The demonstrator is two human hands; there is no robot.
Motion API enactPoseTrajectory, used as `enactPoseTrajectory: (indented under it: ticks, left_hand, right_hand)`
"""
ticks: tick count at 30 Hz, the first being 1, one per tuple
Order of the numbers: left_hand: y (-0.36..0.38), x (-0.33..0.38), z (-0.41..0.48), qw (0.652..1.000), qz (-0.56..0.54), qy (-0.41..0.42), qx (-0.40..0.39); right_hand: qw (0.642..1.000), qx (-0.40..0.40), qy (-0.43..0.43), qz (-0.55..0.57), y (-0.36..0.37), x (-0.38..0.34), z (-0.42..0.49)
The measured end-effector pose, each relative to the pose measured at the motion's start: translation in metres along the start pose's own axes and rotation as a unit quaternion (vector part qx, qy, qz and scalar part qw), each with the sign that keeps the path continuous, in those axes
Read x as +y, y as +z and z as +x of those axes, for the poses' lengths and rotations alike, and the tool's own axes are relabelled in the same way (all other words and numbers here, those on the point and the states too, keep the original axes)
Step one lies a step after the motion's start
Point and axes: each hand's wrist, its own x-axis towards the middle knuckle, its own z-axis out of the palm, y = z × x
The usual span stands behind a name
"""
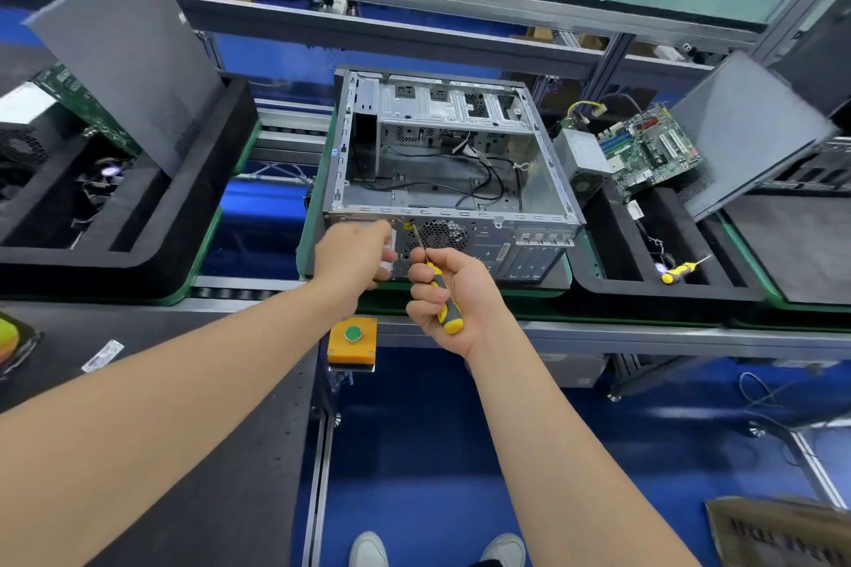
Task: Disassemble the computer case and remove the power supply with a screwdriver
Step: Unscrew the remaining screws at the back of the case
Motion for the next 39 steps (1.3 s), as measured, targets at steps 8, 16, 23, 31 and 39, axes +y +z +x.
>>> enactPoseTrajectory:
  ticks: [8,16,23,31,39]
  left_hand:
    - [0.019,0.012,0.012,0.954,-0.194,-0.161,-0.163]
    - [0.029,0.018,0.009,0.942,-0.242,-0.182,-0.144]
    - [0.028,0.016,0.006,0.915,-0.308,-0.211,-0.152]
    - [0.032,0.003,0.007,0.879,-0.395,-0.207,-0.17]
    - [0.036,0.003,0.008,0.891,-0.378,-0.191,-0.166]
  right_hand:
    - [0.999,0.018,-0.011,-0.036,0.0,0.001,0.001]
    - [0.991,0.07,-0.055,-0.098,0.0,0.005,0.003]
    - [0.931,0.185,-0.161,-0.27,0.009,0.015,0.009]
    - [0.708,0.294,-0.26,-0.587,0.017,0.007,0.002]
    - [0.77,0.255,-0.265,-0.521,0.01,0.012,0.002]
